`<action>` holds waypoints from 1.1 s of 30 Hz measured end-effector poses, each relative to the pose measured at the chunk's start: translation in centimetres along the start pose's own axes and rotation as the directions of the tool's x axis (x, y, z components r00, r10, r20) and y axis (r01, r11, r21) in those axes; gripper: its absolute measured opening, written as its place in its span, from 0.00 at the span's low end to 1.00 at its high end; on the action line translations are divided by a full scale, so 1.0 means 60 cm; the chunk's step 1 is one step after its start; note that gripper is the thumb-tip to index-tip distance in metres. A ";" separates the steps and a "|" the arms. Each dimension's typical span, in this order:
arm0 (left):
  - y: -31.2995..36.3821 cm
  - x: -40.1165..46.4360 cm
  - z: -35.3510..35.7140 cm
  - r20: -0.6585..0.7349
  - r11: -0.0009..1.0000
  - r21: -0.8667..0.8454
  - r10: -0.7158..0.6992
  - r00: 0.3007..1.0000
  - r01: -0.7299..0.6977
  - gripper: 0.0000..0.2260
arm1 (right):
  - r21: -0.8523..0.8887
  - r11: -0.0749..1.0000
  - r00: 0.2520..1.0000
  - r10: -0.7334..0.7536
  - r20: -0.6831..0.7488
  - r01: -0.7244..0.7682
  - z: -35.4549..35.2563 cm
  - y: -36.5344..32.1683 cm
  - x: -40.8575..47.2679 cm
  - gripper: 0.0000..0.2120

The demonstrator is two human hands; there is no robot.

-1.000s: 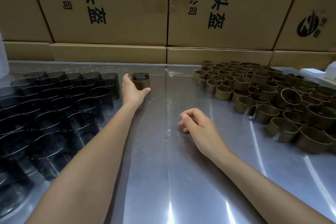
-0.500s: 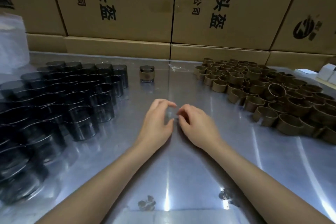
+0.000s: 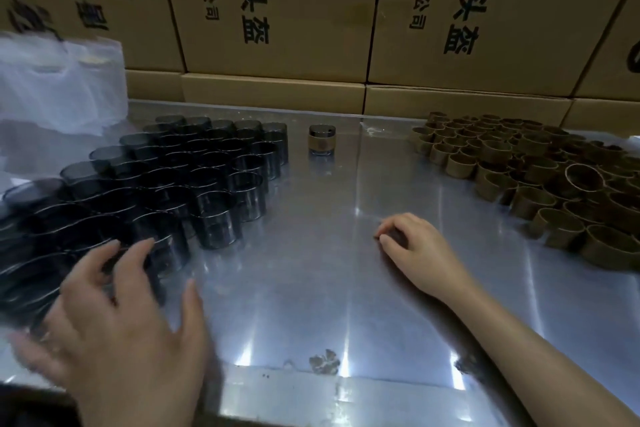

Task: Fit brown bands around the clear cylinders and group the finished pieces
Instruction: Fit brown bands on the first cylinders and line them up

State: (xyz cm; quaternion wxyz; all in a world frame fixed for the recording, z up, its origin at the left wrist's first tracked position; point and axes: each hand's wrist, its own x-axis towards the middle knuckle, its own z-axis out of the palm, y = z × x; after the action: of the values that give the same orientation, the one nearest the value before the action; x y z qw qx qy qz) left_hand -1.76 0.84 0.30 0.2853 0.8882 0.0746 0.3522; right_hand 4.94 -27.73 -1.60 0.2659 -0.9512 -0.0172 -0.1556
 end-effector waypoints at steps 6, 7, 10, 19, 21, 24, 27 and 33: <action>-0.007 0.000 0.016 0.044 0.994 0.104 0.040 0.998 -0.045 0.21 | 0.025 1.000 1.000 0.013 0.014 -0.013 -0.004 -0.003 -0.001 0.05; -0.003 0.000 0.020 0.066 0.990 0.114 0.070 0.995 -0.077 0.23 | 0.029 0.999 1.000 0.016 0.016 -0.016 -0.004 -0.004 -0.001 0.05; 0.024 -0.002 0.034 0.189 0.972 0.079 0.204 0.961 -0.222 0.29 | 0.040 0.999 0.999 0.027 0.019 -0.028 -0.005 -0.006 -0.001 0.05; 0.143 0.036 0.124 0.478 0.789 -0.516 0.587 0.653 -0.332 0.18 | 0.097 0.994 0.998 0.037 0.048 -0.041 -0.009 -0.005 0.000 0.07; 0.170 0.054 0.153 0.507 0.753 -0.588 0.627 0.592 -0.294 0.17 | 0.213 0.974 0.992 0.051 0.112 -0.074 -0.012 -0.003 -0.002 0.14; 0.194 0.077 0.190 0.505 0.704 -0.665 0.670 0.543 -0.250 0.18 | 0.339 0.932 0.982 0.071 0.176 -0.128 -0.016 0.000 -0.003 0.30; 0.195 0.075 0.225 0.415 0.637 -0.741 0.682 0.602 -0.211 0.22 | 0.375 0.915 0.988 0.118 0.096 -0.146 -0.012 0.001 0.001 0.30; 0.181 0.056 0.268 0.501 0.637 -0.770 0.557 0.662 0.046 0.40 | 0.402 0.914 0.991 0.100 -0.087 -0.056 -0.005 0.007 0.010 0.25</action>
State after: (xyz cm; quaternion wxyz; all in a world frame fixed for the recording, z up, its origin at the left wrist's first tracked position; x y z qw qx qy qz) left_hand 10.69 -14.31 -1.14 0.5601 0.7614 -0.3253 0.0254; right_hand 5.47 -28.28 -1.40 0.4603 -0.8675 0.0036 -0.1883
